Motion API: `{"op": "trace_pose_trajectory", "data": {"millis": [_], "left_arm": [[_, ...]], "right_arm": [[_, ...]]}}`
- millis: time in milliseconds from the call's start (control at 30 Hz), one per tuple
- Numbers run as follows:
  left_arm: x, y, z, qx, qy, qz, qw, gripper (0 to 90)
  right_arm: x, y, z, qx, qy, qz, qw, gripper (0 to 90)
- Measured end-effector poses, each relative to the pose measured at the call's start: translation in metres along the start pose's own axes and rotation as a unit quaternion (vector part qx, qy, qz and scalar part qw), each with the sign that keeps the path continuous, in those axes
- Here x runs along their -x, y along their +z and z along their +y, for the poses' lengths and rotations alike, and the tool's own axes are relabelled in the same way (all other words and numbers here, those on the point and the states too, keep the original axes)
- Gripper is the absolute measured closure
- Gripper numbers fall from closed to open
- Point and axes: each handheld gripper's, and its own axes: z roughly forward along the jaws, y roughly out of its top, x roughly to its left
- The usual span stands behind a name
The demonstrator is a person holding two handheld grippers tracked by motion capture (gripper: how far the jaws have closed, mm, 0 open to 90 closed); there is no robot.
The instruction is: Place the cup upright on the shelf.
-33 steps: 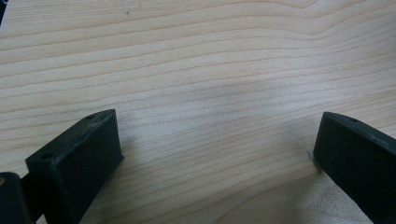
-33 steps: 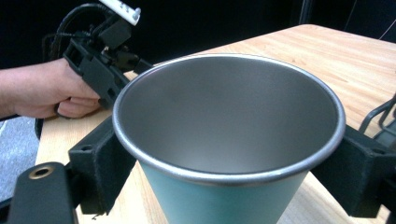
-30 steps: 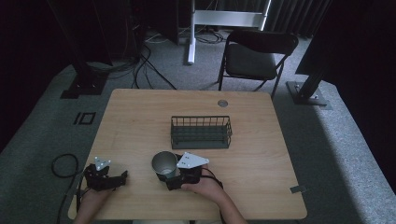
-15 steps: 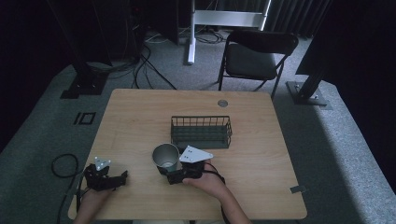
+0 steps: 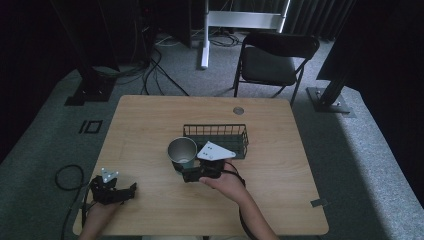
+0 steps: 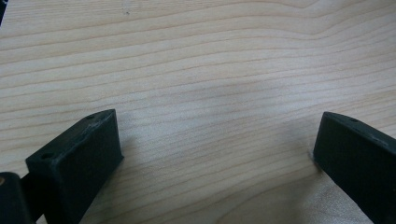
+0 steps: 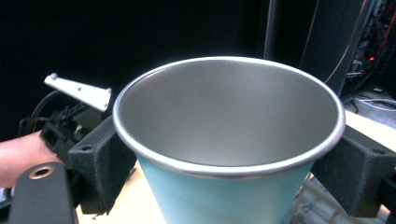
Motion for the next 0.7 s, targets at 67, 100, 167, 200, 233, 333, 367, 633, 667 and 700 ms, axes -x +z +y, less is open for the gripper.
{"op": "trace_pose_trajectory", "data": {"millis": [67, 100, 167, 200, 233, 333, 367, 633, 667, 700], "left_arm": [[0.0, 0.0, 0.0, 0.0, 0.0, 0.0, 1.0, 1.6], [0.0, 0.0, 0.0, 0.0, 0.0, 0.0, 1.0, 1.5], [0.0, 0.0, 0.0, 0.0, 0.0, 0.0, 1.0, 1.5], [0.0, 0.0, 0.0, 0.0, 0.0, 0.0, 1.0, 1.5], [0.0, 0.0, 0.0, 0.0, 0.0, 0.0, 1.0, 1.5], [0.0, 0.0, 0.0, 0.0, 0.0, 0.0, 1.0, 1.5], [0.0, 0.0, 0.0, 0.0, 0.0, 0.0, 1.0, 1.5], [0.0, 0.0, 0.0, 0.0, 0.0, 0.0, 1.0, 1.5], [0.0, 0.0, 0.0, 0.0, 0.0, 0.0, 1.0, 1.5], [0.0, 0.0, 0.0, 0.0, 0.0, 0.0, 1.0, 1.5]], "right_arm": [[0.004, -0.002, 0.005, 0.003, 0.001, -0.006, 1.0, 12.9], [0.006, -0.002, 0.007, 0.004, 0.0, -0.011, 0.9999, 12.9], [0.011, -0.004, 0.011, 0.006, 0.001, -0.018, 0.9998, 12.9], [0.013, -0.004, 0.013, 0.008, 0.003, -0.021, 0.9997, 12.9], [0.016, -0.005, 0.015, 0.01, 0.003, -0.026, 0.9996, 12.9], [0.024, -0.007, 0.02, 0.014, 0.004, -0.04, 0.9991, 12.9], [0.026, -0.008, 0.021, 0.013, 0.004, -0.043, 0.999, 12.9], [0.046, -0.01, 0.027, 0.015, 0.008, -0.094, 0.9954, 12.9], [0.049, -0.01, 0.027, 0.015, 0.009, -0.1, 0.9948, 12.9], [0.051, -0.01, 0.028, 0.016, 0.011, -0.108, 0.994, 12.9]]}}
